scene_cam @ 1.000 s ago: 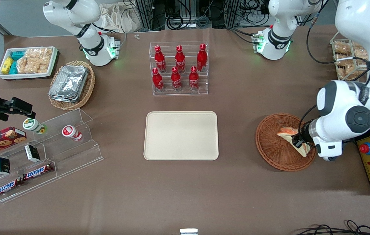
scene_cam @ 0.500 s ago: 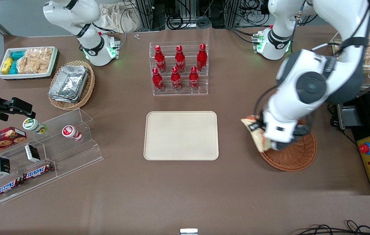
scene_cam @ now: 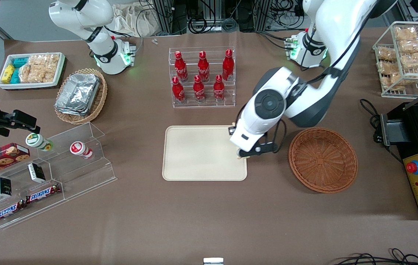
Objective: Place sandwich from basket to tray
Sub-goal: 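Carry the sandwich over the cream tray and lower it down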
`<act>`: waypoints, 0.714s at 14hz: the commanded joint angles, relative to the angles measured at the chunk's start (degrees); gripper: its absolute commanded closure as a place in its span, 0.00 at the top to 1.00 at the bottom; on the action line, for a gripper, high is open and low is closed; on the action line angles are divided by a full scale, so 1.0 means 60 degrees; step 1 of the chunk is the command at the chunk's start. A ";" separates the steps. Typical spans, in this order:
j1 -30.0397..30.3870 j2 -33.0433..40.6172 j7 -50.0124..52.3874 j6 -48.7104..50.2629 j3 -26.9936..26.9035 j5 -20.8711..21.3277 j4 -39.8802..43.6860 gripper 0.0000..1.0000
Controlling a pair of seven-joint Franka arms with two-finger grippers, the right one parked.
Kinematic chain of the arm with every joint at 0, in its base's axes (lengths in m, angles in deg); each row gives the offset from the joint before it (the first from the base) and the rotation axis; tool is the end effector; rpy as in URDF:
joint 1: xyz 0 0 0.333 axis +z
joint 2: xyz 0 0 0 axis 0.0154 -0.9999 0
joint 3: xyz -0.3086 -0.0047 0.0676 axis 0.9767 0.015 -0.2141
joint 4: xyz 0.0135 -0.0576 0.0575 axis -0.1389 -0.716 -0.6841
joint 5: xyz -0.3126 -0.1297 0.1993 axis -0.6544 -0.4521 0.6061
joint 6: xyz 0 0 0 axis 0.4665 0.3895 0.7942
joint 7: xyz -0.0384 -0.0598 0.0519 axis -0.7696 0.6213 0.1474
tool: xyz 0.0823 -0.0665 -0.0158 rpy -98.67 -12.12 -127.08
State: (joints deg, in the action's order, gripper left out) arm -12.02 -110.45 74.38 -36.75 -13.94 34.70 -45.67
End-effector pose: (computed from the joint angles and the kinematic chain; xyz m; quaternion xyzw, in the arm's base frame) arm 0.5585 -0.4025 0.3711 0.9926 0.0802 -0.0864 0.0288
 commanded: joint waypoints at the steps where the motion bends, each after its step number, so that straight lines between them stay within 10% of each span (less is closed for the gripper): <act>1: -0.0427 -0.0945 -0.0023 -0.0186 0.0012 0.1183 0.0482 0.00; 10: -0.0751 -0.2118 -0.0008 -0.0962 -0.0018 0.2520 0.0247 0.00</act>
State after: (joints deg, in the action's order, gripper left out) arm -15.59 -121.27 74.24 -41.45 -13.94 47.53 -45.53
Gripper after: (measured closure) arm 0.806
